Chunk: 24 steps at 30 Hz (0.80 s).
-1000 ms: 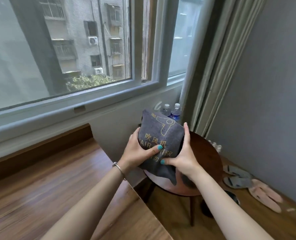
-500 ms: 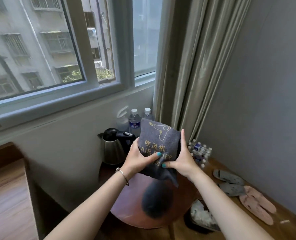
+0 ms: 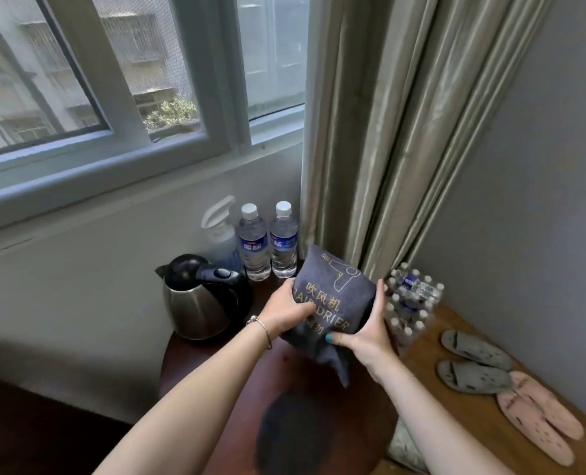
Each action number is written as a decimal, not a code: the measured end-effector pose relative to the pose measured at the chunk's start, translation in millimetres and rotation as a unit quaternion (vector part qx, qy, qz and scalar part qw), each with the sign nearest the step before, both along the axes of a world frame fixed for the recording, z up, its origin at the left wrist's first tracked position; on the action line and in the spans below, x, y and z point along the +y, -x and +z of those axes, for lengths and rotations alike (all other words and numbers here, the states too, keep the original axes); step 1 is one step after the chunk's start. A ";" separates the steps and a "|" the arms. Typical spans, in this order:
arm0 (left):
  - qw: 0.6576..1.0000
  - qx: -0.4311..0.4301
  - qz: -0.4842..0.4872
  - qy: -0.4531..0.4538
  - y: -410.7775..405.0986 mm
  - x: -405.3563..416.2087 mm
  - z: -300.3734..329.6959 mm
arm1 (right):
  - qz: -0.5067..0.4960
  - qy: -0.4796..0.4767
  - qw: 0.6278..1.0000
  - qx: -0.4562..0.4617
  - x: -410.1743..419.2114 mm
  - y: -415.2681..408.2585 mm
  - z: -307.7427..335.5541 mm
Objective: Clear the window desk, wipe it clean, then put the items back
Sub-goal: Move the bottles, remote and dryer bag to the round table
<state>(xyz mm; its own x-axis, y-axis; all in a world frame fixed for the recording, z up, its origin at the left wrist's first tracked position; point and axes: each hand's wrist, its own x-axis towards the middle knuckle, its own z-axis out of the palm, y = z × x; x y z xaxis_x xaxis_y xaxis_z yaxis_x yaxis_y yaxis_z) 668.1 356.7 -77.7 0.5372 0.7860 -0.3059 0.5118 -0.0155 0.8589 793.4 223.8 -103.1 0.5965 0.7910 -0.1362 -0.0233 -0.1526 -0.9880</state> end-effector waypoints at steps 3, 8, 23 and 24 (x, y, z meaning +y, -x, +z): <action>1.000 0.017 0.013 -0.004 -16.2 18.6 -17.5 | -0.020 -0.003 1.000 0.019 16.3 -8.6 -22.5; 0.997 0.078 0.002 -0.026 -38.3 46.2 -38.1 | -0.052 0.011 0.997 0.055 43.5 -10.5 -49.3; 0.988 0.116 0.026 -0.099 -54.2 77.8 -73.9 | -0.175 0.076 0.981 0.025 90.2 2.0 -82.5; 0.986 0.109 0.047 -0.118 -53.6 75.4 -74.1 | -0.186 0.082 0.979 0.029 93.1 4.3 -80.8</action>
<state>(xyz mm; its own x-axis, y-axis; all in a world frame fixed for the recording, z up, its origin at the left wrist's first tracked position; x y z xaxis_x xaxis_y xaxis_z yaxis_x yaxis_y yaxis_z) 721.7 432.0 -151.8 0.4000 0.8924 -0.2087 0.6932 -0.1456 0.7058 789.0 316.9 -183.9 0.8270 0.4848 -0.2845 -0.1619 -0.2793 -0.9465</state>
